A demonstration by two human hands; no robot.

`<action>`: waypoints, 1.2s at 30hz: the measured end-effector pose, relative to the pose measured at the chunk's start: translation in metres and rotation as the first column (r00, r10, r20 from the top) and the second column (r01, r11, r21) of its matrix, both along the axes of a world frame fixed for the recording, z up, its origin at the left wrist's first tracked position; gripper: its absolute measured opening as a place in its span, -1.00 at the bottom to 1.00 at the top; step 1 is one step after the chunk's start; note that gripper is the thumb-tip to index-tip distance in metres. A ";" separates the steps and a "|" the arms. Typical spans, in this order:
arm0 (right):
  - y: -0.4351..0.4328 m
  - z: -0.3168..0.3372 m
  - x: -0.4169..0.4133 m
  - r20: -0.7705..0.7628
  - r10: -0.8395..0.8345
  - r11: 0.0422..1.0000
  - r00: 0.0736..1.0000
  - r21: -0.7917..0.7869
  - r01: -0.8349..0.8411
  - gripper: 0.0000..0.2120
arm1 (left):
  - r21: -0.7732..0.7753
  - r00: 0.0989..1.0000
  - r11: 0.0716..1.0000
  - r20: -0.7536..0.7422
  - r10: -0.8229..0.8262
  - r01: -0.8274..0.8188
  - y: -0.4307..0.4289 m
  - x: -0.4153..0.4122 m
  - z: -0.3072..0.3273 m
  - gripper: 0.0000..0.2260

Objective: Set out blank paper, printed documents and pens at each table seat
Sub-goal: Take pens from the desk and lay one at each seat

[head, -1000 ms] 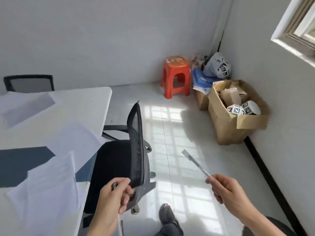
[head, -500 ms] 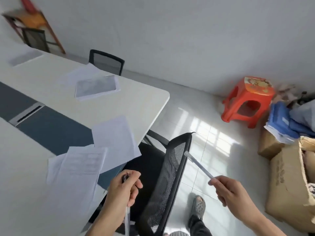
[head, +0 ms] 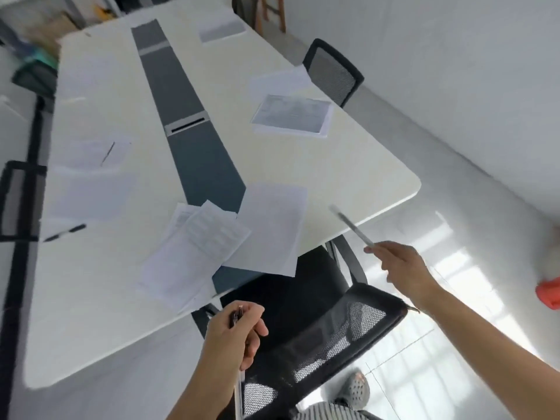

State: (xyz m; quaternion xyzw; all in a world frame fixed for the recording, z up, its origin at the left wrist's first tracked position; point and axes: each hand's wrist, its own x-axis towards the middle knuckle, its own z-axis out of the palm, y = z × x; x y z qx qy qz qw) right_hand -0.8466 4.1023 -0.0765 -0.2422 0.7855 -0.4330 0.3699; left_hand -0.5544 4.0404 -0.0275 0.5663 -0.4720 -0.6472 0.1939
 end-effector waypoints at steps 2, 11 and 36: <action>-0.039 -0.023 -0.016 0.024 0.020 1.000 1.000 0.019 -0.020 -0.69 | -0.008 0.996 0.996 0.020 0.085 -0.085 0.003 0.013 0.002 -0.75; -0.146 -0.108 -0.023 -0.087 0.014 0.953 0.996 0.302 0.013 -0.84 | -0.031 0.933 0.938 0.097 0.347 -0.346 0.002 0.061 0.003 -0.86; -0.012 -0.009 -0.002 0.211 0.179 0.982 0.961 0.023 -0.188 -0.94 | 0.020 0.982 0.993 -0.146 0.117 -0.115 -0.063 -0.079 0.000 -0.66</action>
